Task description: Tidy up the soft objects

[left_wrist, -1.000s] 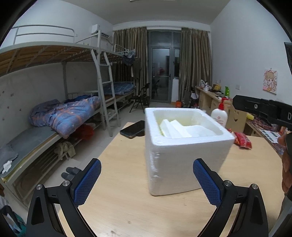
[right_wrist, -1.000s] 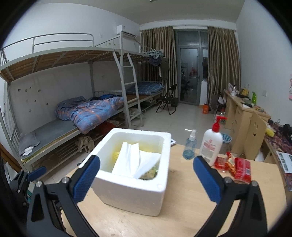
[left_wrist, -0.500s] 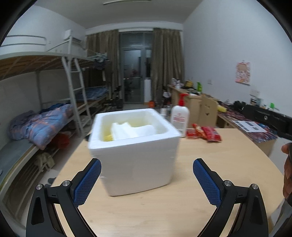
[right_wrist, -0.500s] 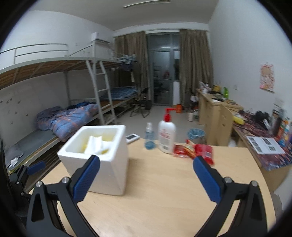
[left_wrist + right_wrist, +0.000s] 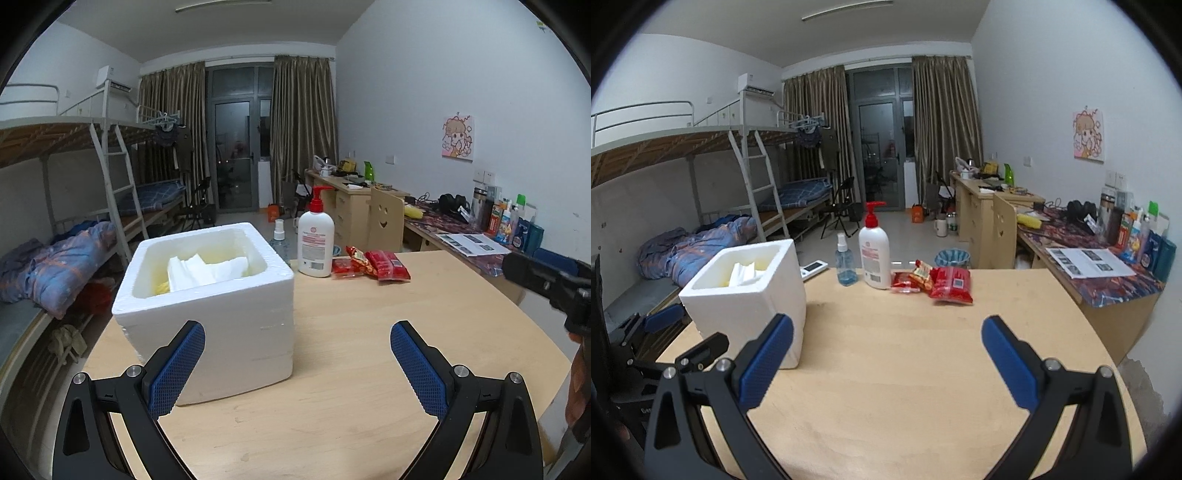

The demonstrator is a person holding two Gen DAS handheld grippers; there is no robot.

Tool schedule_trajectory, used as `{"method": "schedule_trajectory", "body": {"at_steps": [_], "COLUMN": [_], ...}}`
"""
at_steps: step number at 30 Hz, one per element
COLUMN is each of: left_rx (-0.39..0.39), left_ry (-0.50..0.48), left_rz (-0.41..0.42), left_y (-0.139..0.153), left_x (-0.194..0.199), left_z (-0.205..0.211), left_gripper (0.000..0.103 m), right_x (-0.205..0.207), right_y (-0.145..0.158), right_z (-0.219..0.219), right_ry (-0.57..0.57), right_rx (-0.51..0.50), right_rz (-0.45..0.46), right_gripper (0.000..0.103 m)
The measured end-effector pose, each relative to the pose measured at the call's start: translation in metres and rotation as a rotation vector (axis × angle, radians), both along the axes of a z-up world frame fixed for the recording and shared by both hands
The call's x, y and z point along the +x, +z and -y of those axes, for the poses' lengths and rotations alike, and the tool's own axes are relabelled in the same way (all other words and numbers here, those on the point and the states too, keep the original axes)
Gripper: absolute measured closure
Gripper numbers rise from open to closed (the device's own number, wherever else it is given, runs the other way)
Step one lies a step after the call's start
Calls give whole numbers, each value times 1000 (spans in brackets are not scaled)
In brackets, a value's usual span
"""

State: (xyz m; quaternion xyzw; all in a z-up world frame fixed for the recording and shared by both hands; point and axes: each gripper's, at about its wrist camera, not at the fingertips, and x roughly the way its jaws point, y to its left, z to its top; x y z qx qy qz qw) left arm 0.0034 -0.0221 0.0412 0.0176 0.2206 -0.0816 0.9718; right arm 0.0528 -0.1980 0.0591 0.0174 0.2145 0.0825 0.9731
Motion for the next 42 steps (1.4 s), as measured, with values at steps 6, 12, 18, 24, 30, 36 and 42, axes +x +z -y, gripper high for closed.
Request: {"method": "schedule_trajectory", "body": {"at_steps": [6,12,18,24,30,36,42], "left_rx": [-9,-34,-42,-68,-59,-46,-35], "left_ry": [0,1,-7,-5,21,41,72], "left_rz": [5,24,68,59,66,68,67], "left_y": [0,-1,-11,-31,-47,-62,-76], "left_x": [0,-10,-24,-30,-40,-46,-48], "left_z": [3,0,2,-6,-8,-12,-19], "left_gripper": [2,2,2,2,2,2,2], "right_x": [-6,-23,-35,-50,-59,-61,-60], "right_y": [-11,-12,-21,-35,-53,-75,-94], "right_z": [3,8,5,-1,-7,-12,-14], "right_ry": [1,3,20,25,24,20,41], "right_rx": [-9,15,20,11,19,23,44], "right_rz": [3,33,57,105,92,56,28], "right_gripper": [0,0,0,0,0,0,0]}}
